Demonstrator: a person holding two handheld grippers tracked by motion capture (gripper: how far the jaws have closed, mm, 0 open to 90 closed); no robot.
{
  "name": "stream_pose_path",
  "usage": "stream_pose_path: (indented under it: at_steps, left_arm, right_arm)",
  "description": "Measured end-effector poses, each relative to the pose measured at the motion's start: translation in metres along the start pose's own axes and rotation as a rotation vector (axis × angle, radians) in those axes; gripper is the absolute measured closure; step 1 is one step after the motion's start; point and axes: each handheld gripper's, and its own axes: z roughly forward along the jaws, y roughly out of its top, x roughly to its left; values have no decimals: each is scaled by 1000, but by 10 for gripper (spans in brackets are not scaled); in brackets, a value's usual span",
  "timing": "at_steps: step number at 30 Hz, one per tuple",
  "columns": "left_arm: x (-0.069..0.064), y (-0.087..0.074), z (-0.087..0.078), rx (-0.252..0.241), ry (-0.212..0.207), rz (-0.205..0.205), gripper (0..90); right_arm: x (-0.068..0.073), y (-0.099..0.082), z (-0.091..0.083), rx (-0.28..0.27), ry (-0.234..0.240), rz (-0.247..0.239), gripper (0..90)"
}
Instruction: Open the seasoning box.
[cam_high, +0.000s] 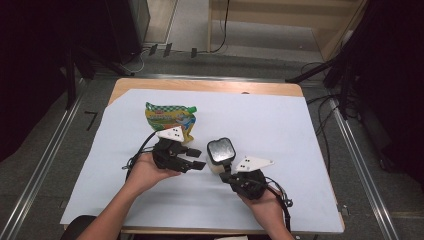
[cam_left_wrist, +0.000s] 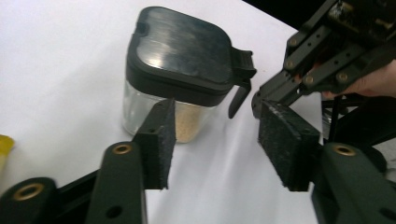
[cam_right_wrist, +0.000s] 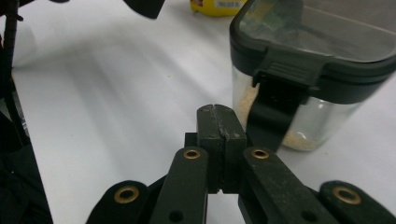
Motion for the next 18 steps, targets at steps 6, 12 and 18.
stream_pose_path:
  at_steps: [6,12,18]
  left_arm:
    - [2,-2,-2,7,32,16,420]
    - [1,-3,-3,-1,55,39,399]
    - [0,-2,-1,0,56,57,380]
  right_arm:
    - [2,0,11,21,-11,-14,900]
    - [-6,-2,8,22,-24,6,900]
    - [-15,-4,-2,17,-29,37,900]
